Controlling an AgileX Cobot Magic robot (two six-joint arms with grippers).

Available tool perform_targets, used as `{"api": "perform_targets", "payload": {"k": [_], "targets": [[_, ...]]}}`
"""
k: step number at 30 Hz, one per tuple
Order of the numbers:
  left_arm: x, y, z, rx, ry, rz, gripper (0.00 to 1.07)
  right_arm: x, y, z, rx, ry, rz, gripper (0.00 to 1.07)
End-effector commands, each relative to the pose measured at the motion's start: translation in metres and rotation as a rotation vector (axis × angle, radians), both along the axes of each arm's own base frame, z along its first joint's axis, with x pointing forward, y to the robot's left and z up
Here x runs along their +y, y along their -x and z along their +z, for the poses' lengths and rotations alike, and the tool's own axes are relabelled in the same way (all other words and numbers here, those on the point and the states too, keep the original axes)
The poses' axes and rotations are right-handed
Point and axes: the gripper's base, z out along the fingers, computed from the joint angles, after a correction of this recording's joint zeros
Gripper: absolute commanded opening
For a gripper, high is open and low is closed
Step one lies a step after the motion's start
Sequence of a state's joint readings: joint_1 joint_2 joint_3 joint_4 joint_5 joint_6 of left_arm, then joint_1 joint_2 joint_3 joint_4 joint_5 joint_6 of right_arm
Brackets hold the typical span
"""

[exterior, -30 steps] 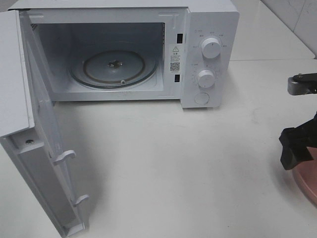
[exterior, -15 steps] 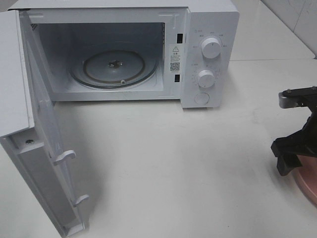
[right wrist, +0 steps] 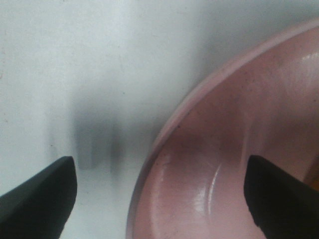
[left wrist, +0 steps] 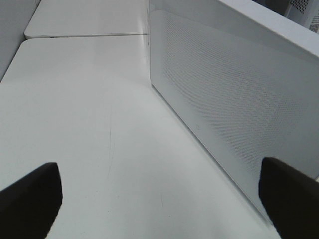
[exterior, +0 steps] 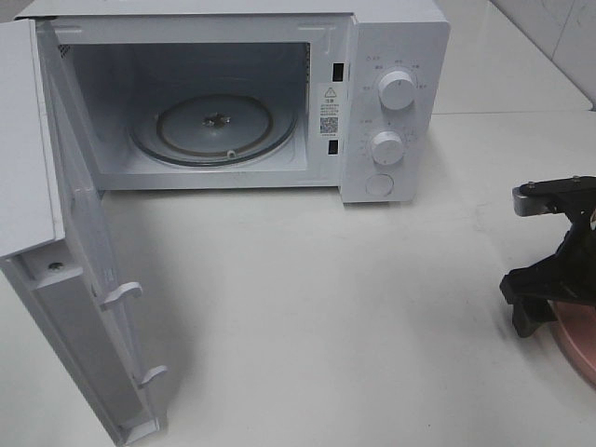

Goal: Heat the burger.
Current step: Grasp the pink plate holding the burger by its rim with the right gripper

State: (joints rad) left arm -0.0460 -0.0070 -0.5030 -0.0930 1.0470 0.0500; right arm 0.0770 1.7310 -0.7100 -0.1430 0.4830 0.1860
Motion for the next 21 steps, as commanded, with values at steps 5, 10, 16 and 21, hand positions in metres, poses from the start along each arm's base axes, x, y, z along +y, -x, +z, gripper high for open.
{"api": "perform_targets", "payload": {"k": [5, 10, 16, 21], "targets": [[-0.001, 0.002, 0.0, -0.024, 0.013, -0.001, 1.0, -0.002, -0.001, -0.004, 0.01, 0.011, 0.003, 0.84], [-0.001, 0.002, 0.0, -0.024, 0.013, -0.001, 1.0, -0.002, -0.001, -0.014, 0.052, 0.014, -0.007, 0.83], [-0.001, 0.002, 0.0, -0.024, 0.013, -0.001, 1.0, -0.003, 0.0, -0.015, 0.059, 0.015, -0.009, 0.76], [-0.001, 0.002, 0.0, -0.024, 0.013, -0.001, 1.0, -0.003, 0.001, -0.015, 0.07, 0.02, -0.023, 0.52]]}}
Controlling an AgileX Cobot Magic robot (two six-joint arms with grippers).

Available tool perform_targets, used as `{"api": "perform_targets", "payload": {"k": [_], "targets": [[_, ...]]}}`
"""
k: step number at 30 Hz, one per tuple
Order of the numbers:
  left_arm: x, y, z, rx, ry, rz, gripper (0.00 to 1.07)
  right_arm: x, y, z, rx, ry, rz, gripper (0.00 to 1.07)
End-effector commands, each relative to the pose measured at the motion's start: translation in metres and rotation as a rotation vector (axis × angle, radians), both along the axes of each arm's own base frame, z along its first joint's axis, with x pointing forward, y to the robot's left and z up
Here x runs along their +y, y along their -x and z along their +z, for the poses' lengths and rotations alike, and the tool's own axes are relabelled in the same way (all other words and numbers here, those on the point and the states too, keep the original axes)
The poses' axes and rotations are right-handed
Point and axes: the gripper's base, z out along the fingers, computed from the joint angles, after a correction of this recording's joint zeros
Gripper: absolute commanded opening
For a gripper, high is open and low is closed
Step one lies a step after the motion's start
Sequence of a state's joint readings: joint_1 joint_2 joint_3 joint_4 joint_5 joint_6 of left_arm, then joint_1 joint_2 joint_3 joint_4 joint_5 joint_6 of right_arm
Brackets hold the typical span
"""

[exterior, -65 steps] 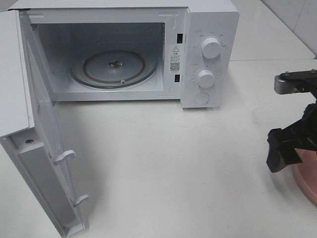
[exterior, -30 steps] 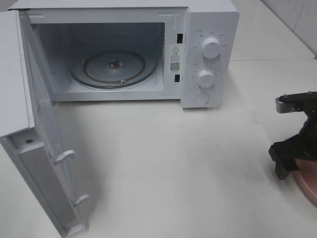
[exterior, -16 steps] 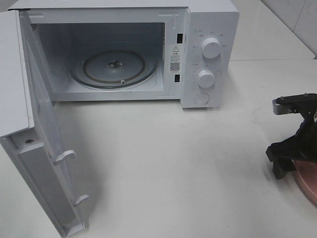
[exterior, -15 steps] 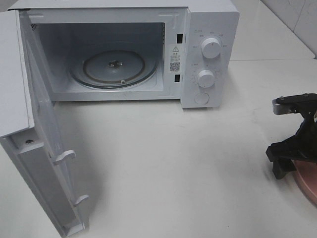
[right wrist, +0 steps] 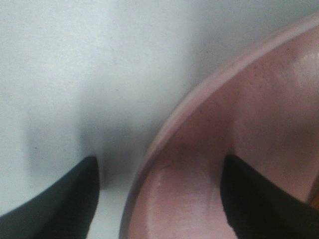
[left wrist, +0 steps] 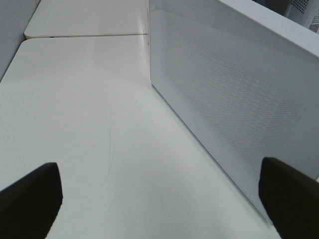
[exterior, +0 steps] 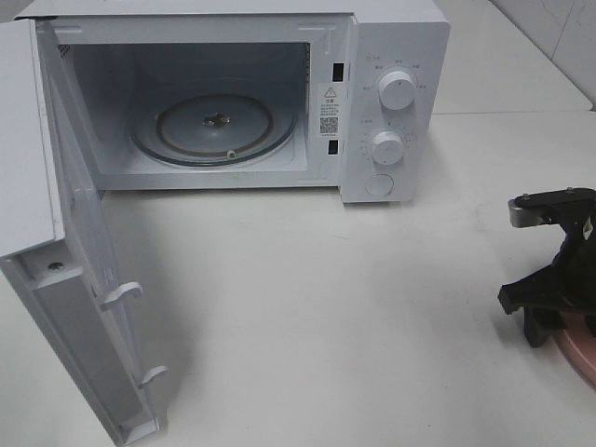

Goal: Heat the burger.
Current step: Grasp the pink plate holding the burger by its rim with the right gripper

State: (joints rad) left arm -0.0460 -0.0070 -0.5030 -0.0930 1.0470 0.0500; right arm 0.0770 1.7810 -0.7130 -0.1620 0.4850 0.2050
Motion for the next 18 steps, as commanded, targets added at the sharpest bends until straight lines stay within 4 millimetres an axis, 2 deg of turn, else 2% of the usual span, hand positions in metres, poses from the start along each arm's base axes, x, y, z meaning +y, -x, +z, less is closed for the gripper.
{"api": "perform_targets", "payload": {"k": [1, 3, 6, 7, 8, 18], "targets": [[-0.0006, 0.0023, 0.0001, -0.024, 0.013, -0.001, 1.0, -0.002, 0.0011, -0.0031, 0.024, 0.006, -0.019, 0.52], [-0.0006, 0.0023, 0.0001, -0.024, 0.013, -0.001, 1.0, -0.0025, 0.0023, -0.0031, 0.037, 0.011, -0.02, 0.25], [-0.0006, 0.0023, 0.0001, -0.024, 0.013, -0.001, 1.0, -0.0026, 0.0025, -0.003, 0.039, 0.013, -0.016, 0.2], [-0.0006, 0.0023, 0.0001, -0.024, 0.013, -0.001, 1.0, -0.0024, 0.0029, -0.003, 0.045, 0.014, -0.01, 0.08], [-0.0006, 0.0023, 0.0001, -0.024, 0.013, -0.001, 1.0, -0.0026, 0.0035, -0.003, 0.051, 0.015, -0.005, 0.0], [-0.0006, 0.0023, 0.0001, -0.024, 0.013, -0.001, 1.0, -0.0023, 0.0057, -0.0026, 0.074, 0.021, -0.009, 0.0]]}}
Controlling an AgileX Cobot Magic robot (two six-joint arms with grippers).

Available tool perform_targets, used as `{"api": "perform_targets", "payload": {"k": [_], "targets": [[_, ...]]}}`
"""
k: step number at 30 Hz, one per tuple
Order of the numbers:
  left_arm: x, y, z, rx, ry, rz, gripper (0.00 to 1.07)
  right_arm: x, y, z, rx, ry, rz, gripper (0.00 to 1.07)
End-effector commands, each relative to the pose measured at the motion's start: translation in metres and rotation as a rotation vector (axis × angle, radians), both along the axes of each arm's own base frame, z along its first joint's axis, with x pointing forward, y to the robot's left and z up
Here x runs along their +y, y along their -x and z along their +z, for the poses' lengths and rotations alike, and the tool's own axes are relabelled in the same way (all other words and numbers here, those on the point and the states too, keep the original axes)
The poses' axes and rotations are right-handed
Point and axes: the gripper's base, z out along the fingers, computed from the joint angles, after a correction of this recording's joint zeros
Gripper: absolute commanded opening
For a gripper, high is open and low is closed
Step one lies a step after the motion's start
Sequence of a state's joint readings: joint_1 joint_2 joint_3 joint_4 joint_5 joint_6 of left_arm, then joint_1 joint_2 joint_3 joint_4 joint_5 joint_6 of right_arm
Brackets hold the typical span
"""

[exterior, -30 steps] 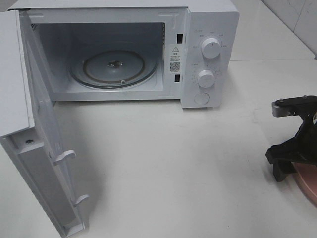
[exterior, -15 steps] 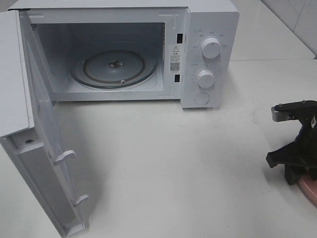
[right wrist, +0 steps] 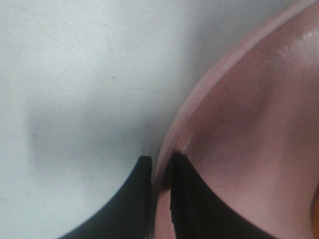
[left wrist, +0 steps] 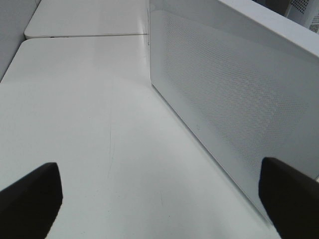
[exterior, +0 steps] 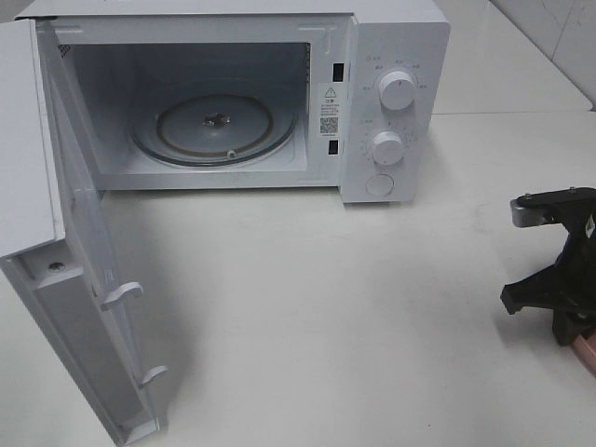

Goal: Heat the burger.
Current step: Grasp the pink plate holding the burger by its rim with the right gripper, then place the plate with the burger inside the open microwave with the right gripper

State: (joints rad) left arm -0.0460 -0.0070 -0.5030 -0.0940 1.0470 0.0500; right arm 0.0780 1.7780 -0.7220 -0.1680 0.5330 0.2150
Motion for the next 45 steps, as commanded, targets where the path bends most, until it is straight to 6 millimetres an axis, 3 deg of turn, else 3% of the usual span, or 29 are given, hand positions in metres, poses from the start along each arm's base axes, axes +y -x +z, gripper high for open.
{"api": "perform_targets", "payload": {"k": [1, 10, 26, 45], "targets": [[0.0, 0.002, 0.0, -0.024, 0.012, 0.0, 1.0, -0.002, 0.004, -0.005, 0.04, 0.008, 0.0, 0.0], [0.0, 0.002, 0.0, -0.024, 0.012, 0.0, 1.0, 0.01, 0.007, -0.004, 0.052, 0.098, 0.026, 0.0], [0.0, 0.002, 0.0, -0.024, 0.012, 0.0, 1.0, 0.02, 0.013, 0.024, -0.021, 0.319, 0.111, 0.0], [0.0, 0.002, 0.0, -0.024, 0.012, 0.0, 1.0, 0.041, 0.046, 0.045, -0.075, 0.467, 0.214, 0.0]]}}
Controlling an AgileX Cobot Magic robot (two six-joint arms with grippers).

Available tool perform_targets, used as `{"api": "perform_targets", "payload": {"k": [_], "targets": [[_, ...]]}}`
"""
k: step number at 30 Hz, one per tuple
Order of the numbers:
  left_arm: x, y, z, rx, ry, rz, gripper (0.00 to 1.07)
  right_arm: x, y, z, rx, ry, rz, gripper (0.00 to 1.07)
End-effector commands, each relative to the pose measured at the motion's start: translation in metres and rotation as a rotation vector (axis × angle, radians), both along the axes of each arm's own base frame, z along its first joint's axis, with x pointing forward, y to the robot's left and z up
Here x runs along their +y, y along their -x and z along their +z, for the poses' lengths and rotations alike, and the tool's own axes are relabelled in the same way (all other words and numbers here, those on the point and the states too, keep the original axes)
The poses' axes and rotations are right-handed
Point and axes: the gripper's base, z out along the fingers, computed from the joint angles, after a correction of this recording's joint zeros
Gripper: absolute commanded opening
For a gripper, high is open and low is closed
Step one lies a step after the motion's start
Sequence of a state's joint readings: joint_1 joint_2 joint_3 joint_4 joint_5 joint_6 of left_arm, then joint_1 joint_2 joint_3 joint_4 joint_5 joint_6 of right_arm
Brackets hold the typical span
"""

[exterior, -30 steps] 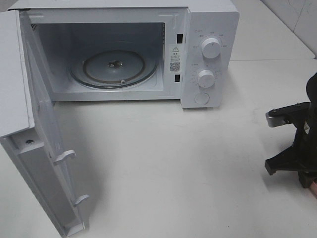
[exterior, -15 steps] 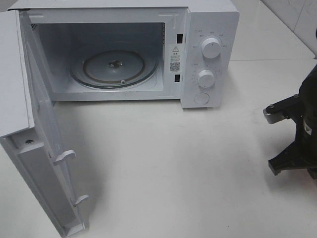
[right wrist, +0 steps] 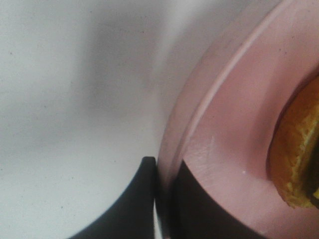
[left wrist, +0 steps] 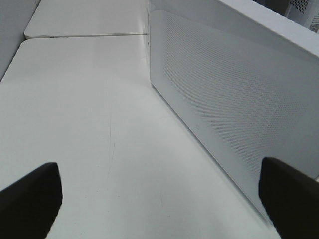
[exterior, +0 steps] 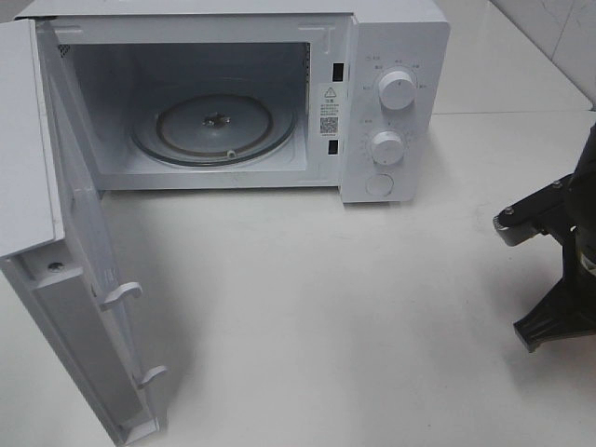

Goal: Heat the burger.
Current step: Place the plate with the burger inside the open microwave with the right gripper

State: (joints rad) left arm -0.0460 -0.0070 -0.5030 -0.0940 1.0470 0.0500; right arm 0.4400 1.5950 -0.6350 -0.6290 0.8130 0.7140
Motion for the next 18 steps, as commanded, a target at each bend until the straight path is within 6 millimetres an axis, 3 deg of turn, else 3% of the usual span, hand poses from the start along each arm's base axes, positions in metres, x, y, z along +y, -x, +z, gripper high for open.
{"api": "perform_targets", "payload": {"k": [1, 18], "targets": [[0.0, 0.002, 0.0, -0.024, 0.012, 0.0, 1.0, 0.004, 0.008, 0.006, 0.007, 0.086, 0.06, 0.0], [0.0, 0.002, 0.0, -0.024, 0.012, 0.0, 1.0, 0.033, 0.04, 0.018, -0.025, 0.115, 0.232, 0.0]]}}
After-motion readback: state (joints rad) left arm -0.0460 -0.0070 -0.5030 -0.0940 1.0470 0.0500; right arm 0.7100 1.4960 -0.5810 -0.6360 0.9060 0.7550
